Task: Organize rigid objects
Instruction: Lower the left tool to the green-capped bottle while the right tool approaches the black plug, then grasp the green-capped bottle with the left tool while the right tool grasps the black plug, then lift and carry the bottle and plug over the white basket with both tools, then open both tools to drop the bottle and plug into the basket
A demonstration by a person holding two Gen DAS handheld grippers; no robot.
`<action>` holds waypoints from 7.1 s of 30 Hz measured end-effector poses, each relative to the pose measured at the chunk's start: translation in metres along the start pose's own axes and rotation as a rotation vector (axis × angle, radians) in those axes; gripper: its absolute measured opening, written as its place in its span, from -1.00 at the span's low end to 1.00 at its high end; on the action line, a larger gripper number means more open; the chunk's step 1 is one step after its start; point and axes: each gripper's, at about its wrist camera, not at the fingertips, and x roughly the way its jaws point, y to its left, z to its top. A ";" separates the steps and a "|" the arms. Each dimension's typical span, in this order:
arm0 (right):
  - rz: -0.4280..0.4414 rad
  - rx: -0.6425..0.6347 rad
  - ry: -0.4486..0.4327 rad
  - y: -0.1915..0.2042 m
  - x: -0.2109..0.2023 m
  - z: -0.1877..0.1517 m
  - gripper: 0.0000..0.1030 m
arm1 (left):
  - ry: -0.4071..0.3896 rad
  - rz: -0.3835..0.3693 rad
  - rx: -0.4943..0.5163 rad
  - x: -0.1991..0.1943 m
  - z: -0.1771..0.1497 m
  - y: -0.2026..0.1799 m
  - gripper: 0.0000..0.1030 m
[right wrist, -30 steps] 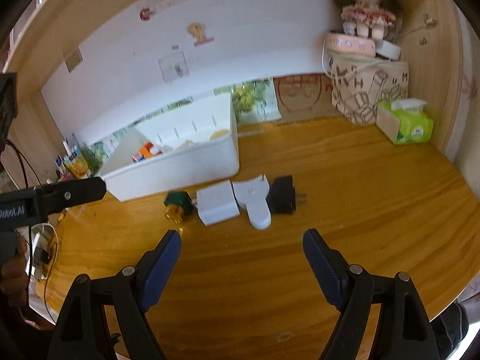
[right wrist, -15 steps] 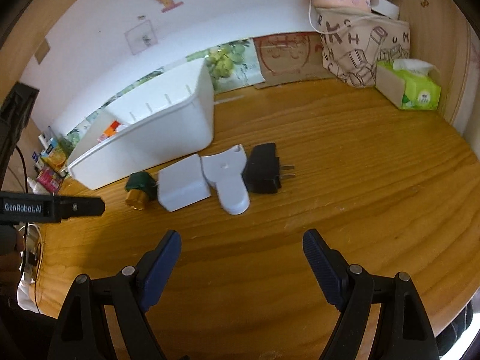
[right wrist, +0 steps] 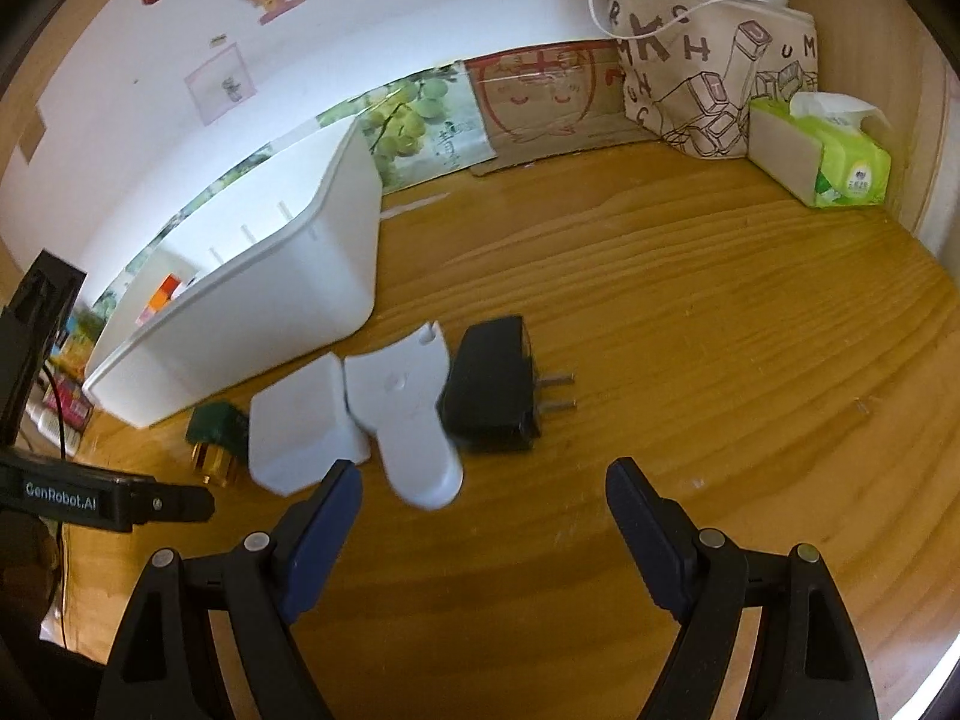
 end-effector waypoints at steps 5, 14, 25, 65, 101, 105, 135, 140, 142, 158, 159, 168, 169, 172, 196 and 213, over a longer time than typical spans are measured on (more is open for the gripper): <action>-0.013 0.020 -0.007 0.000 0.010 0.005 0.63 | -0.015 -0.024 0.021 0.004 0.008 -0.003 0.68; -0.014 0.006 -0.024 0.001 0.022 0.013 0.63 | -0.028 -0.046 0.039 0.009 0.012 -0.005 0.48; -0.010 -0.018 -0.016 0.004 0.034 0.021 0.41 | -0.050 -0.116 0.017 0.008 0.022 -0.006 -0.10; -0.015 -0.018 -0.026 0.001 -0.018 0.020 -0.85 | -0.220 -0.155 -0.092 -0.070 -0.044 0.038 -0.11; 0.004 -0.081 0.169 -0.005 0.011 0.012 0.12 | -0.340 -0.140 -0.141 -0.087 -0.074 0.012 -0.11; 0.000 -0.097 0.179 -0.004 0.017 0.011 0.23 | -0.334 -0.127 -0.127 -0.086 -0.074 0.005 -0.11; -0.029 -0.162 0.226 0.000 0.006 -0.005 -0.02 | -0.387 -0.085 0.032 -0.114 -0.084 -0.034 -0.11; -0.029 -0.123 0.246 0.003 -0.002 -0.011 -0.03 | -0.401 -0.085 0.059 -0.117 -0.091 -0.030 -0.11; -0.021 -0.106 0.240 0.005 -0.006 -0.010 -0.03 | -0.407 -0.081 0.069 -0.116 -0.093 -0.025 -0.11; 0.062 -0.169 0.136 0.059 -0.023 0.056 -0.03 | -0.500 0.065 0.077 -0.134 -0.055 0.025 -0.11; 0.070 -0.176 0.129 0.063 -0.023 0.060 -0.02 | -0.509 0.076 0.076 -0.136 -0.051 0.029 -0.11; 0.138 -0.236 0.064 0.103 -0.016 0.100 -0.02 | -0.559 0.140 0.068 -0.148 -0.015 0.054 -0.10; 0.146 -0.238 0.060 0.105 -0.015 0.102 -0.02 | -0.562 0.144 0.067 -0.149 -0.011 0.056 -0.10; 0.171 -0.253 0.040 0.115 -0.009 0.110 -0.02 | -0.572 0.157 0.061 -0.148 0.002 0.063 -0.10; 0.350 -0.409 -0.031 0.171 0.050 0.118 0.12 | -0.464 0.278 -0.108 -0.088 0.058 0.102 -0.09; 0.375 -0.430 -0.135 0.171 0.003 0.118 0.54 | -0.559 0.303 -0.102 -0.129 0.033 0.088 0.49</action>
